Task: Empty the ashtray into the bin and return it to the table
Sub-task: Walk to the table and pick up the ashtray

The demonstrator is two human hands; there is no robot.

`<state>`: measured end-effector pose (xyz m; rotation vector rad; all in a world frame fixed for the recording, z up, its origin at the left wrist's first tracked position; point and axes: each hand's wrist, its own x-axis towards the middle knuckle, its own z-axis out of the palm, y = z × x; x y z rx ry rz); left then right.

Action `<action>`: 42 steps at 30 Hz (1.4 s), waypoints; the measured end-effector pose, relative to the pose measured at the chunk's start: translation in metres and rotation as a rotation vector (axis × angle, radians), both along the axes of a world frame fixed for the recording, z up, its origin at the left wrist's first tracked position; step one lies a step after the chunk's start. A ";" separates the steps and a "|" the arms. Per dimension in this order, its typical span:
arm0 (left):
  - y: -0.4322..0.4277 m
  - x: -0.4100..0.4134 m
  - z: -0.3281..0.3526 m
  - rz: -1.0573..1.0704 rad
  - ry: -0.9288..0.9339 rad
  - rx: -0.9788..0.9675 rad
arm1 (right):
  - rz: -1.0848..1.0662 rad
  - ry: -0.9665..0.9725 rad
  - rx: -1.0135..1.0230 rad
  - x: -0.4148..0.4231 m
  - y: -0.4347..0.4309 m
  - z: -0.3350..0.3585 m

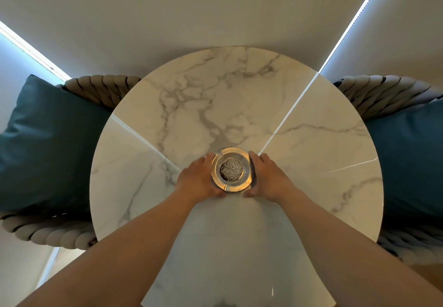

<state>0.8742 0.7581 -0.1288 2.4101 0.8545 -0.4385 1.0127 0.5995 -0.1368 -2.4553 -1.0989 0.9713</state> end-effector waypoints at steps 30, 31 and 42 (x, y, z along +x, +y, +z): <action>-0.024 -0.027 0.027 0.056 -0.046 -0.080 | 0.041 -0.027 0.050 -0.021 -0.014 0.029; -0.026 -0.030 0.029 0.058 -0.048 -0.086 | 0.047 -0.029 0.050 -0.023 -0.016 0.031; -0.060 -0.072 0.043 0.097 -0.023 -0.129 | 0.105 -0.022 0.032 -0.059 -0.047 0.040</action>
